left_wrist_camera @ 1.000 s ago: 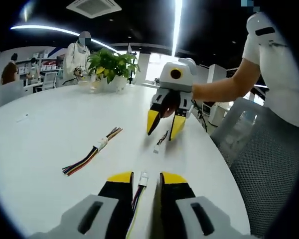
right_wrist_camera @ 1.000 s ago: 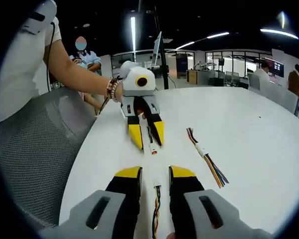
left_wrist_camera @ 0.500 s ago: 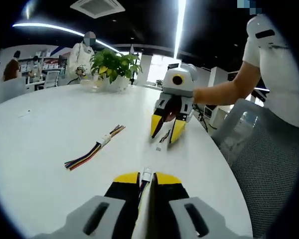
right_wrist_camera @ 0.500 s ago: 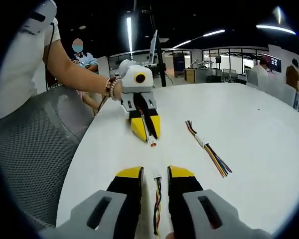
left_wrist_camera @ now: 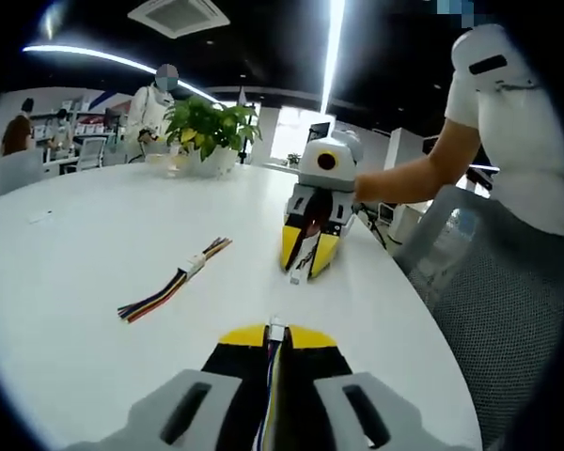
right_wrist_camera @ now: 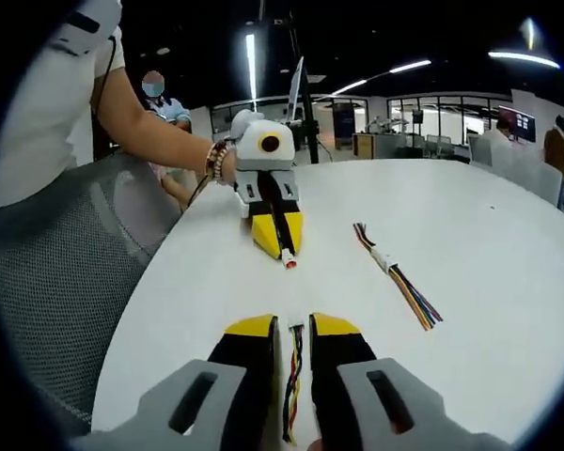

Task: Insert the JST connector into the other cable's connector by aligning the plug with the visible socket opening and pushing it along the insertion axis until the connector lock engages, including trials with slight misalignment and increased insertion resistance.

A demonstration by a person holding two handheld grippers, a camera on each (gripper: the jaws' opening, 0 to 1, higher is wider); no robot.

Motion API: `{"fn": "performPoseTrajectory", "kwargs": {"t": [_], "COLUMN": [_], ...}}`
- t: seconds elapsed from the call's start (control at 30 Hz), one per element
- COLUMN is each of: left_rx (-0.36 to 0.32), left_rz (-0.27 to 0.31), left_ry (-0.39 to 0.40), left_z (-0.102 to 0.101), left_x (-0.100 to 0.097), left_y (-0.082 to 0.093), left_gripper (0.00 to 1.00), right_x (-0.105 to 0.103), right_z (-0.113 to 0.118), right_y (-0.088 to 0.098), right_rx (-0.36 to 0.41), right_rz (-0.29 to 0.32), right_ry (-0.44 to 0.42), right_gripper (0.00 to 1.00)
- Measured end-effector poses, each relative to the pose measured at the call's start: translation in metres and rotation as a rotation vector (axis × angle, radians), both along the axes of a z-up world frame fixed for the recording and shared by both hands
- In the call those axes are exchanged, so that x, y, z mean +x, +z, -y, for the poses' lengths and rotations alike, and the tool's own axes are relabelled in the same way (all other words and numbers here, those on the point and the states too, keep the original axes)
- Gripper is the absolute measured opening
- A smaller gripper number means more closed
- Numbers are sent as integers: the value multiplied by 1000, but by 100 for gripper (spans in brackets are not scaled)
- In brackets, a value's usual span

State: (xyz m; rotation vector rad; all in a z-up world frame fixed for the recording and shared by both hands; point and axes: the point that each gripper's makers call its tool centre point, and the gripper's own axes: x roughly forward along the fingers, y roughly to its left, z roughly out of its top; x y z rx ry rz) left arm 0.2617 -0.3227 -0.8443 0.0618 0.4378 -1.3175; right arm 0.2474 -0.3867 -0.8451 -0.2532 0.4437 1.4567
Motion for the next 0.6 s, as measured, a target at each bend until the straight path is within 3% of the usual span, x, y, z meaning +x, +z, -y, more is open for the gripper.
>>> {"fn": "performPoseTrajectory", "kwargs": {"t": [0.6], "left_rx": [-15], "left_rz": [-36], "left_ry": [-12], "left_z": [1], "left_x": [2], "left_y": [0], "left_gripper": [0], "right_x": [1], "right_z": [3], "right_y": [-3], "right_rx": [78], "right_rz": [66], "right_ry": [36], "right_gripper": [5]}}
